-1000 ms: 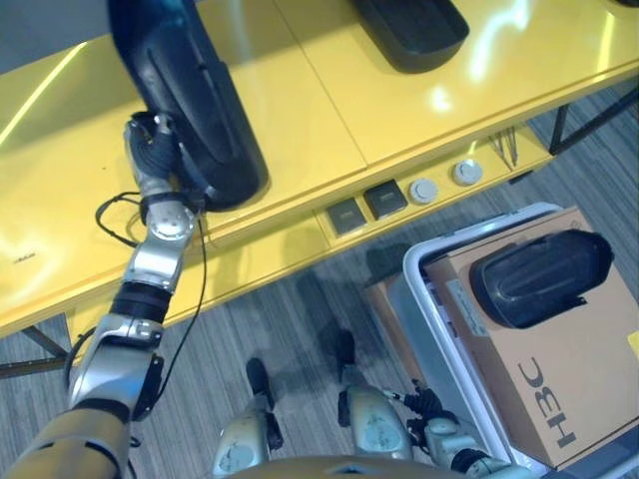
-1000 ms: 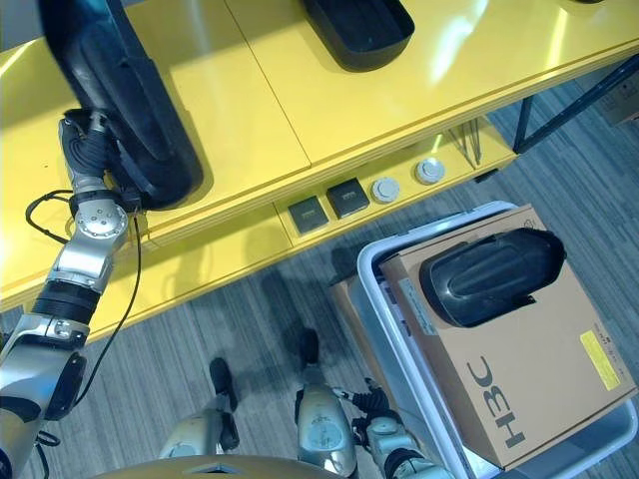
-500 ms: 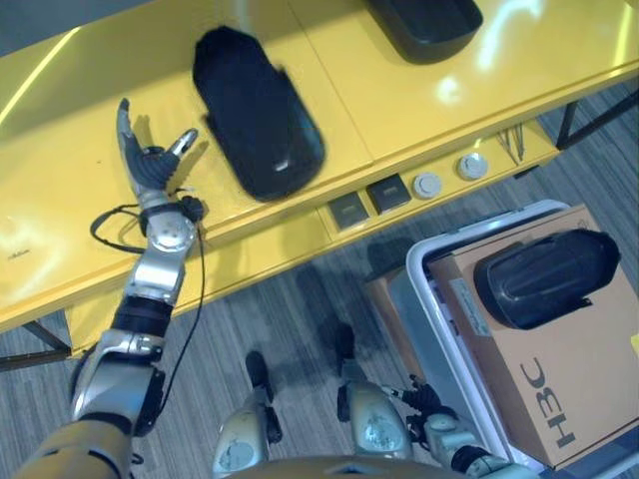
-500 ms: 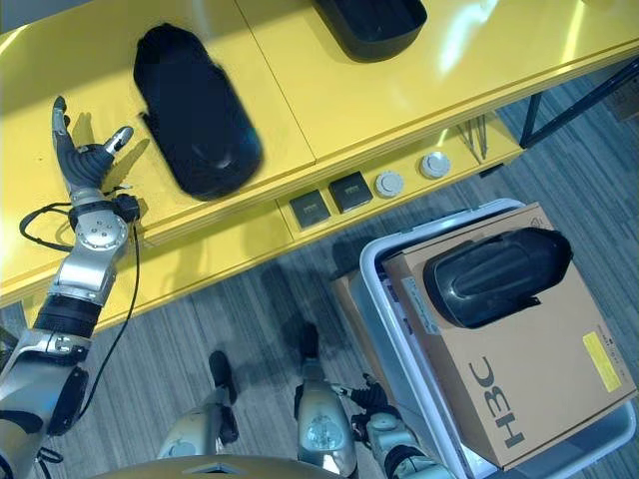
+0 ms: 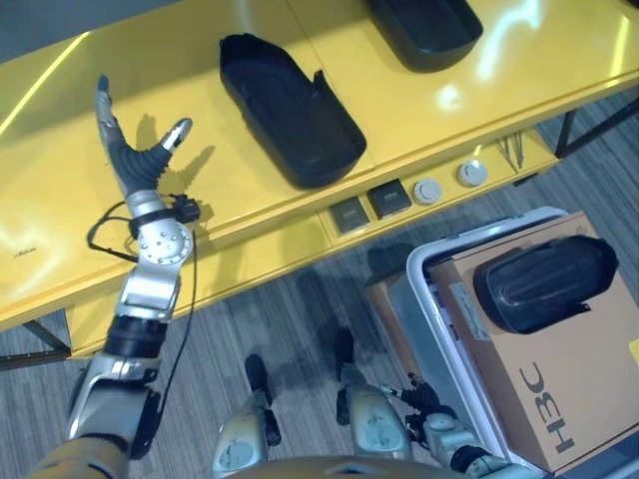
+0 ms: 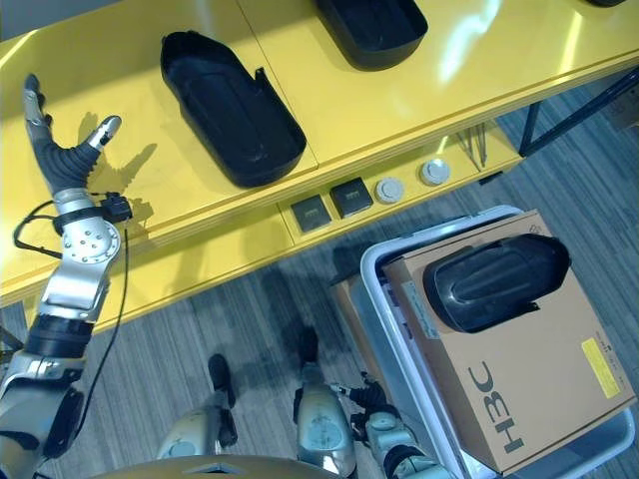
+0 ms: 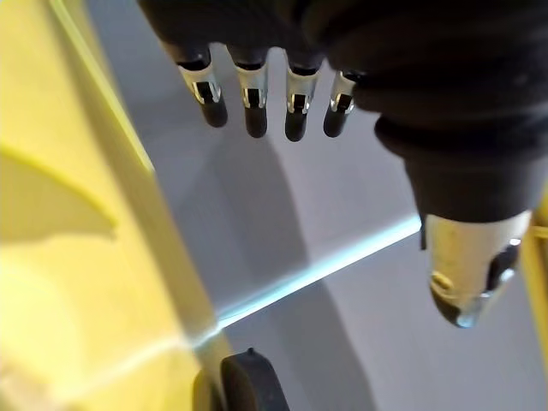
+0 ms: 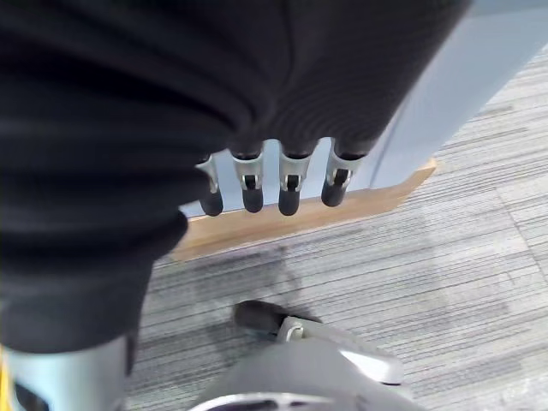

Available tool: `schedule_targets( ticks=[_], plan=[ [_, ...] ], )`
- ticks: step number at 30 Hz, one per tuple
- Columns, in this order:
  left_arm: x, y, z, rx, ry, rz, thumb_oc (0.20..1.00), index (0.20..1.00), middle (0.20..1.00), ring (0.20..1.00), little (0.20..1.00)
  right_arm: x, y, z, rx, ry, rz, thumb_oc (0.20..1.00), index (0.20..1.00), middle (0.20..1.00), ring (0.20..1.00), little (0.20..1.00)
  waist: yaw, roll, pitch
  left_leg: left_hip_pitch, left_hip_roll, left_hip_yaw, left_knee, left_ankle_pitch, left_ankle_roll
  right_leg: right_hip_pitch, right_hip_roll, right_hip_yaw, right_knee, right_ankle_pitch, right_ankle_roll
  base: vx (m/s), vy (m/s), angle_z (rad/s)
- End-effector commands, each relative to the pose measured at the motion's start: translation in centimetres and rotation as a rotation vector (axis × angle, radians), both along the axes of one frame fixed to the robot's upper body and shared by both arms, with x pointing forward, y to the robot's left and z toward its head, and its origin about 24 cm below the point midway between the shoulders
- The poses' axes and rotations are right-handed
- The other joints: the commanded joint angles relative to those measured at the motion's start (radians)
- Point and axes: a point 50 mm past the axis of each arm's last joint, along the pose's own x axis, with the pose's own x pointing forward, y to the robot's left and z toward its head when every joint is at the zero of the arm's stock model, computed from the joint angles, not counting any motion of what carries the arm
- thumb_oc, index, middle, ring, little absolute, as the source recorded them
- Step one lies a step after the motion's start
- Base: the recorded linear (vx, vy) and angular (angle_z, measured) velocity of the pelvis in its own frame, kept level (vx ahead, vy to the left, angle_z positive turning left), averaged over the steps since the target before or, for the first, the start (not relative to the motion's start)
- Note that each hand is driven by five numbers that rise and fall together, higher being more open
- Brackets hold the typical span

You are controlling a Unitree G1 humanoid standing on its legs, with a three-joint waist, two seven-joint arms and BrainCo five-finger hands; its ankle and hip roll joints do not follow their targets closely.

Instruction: Move parts from the plastic box to the shelf.

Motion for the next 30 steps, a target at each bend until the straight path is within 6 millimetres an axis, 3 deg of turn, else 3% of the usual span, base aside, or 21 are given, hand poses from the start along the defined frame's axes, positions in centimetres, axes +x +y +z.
schedule_targets(
  ticks=[1,4,6,9,21,29,30],
  plan=[
    [-0.5,-0.6,1.9,0.259,-0.063,-0.07,1.0,1.0,1.0,1.0,1.0,-1.6,2.2,-1.1,0.063,0.053,0.009,1.0,1.0,1.0,1.0,1.0,0.021,-0.022,-0.073,0.023,0.039,-0.046,-0.004,-0.034,-0.025,0.029,-0.065,-0.005,-0.004,-0.029,0.091,0.04,-0.004,0.02],
    [-0.7,-1.3,3.0,0.517,-0.05,-0.123,1.0,1.0,1.0,1.0,1.0,-3.0,1.7,-1.6,0.067,0.101,0.007,1.0,1.0,1.0,1.0,1.0,0.016,-0.015,-0.102,0.052,0.043,-0.041,-0.004,-0.046,-0.029,0.058,-0.062,-0.008,-0.004,-0.041,0.091,0.06,-0.005,0.02],
    [-0.6,-2.6,4.0,0.827,0.006,-0.209,1.0,1.0,1.0,1.0,1.0,-4.1,1.1,-1.9,0.065,0.134,0.006,1.0,1.0,1.0,1.0,1.0,0.005,-0.013,-0.129,0.07,0.045,-0.036,-0.004,-0.052,-0.032,0.073,-0.06,-0.007,-0.004,-0.047,0.094,0.07,-0.007,0.01],
    [0.0,-3.6,4.7,1.03,0.059,-0.261,1.0,1.0,1.0,1.0,1.0,-4.7,0.8,-2.0,0.069,0.154,0.021,1.0,1.0,1.0,1.0,1.0,-0.007,-0.012,-0.15,0.08,0.042,-0.03,-0.004,-0.051,-0.033,0.074,-0.059,-0.001,-0.004,-0.043,0.097,0.02,-0.001,0.0],
    [3.5,-6.6,2.7,1.369,0.26,-0.315,1.0,1.0,1.0,1.0,1.0,-6.8,-0.1,-2.5,0.058,0.236,0.03,1.0,1.0,1.0,1.0,1.0,-0.042,-0.005,-0.156,0.084,0.04,-0.01,-0.004,-0.052,-0.034,0.067,-0.058,0.012,-0.004,-0.034,0.109,0.0,0.004,-0.05],
    [5.0,-5.7,0.7,1.333,0.374,-0.266,1.0,1.0,1.0,1.0,1.0,-6.3,-0.2,-2.4,0.053,0.216,0.021,1.0,1.0,1.0,1.0,1.0,-0.045,-0.007,-0.134,0.062,0.042,-0.008,-0.004,-0.045,-0.032,0.042,-0.06,0.016,-0.004,-0.027,0.11,-0.02,0.002,-0.05],
    [5.2,-5.8,0.3,1.331,0.394,-0.267,0.843,0.843,0.843,0.843,0.843,-6.2,-0.1,-2.3,0.053,0.215,0.021,1.0,1.0,1.0,1.0,1.0,-0.045,-0.007,-0.132,0.06,0.042,-0.009,-0.004,-0.044,-0.031,0.041,-0.06,0.015,-0.004,-0.026,0.11,0.0,0.0,0.0]
  ],
)
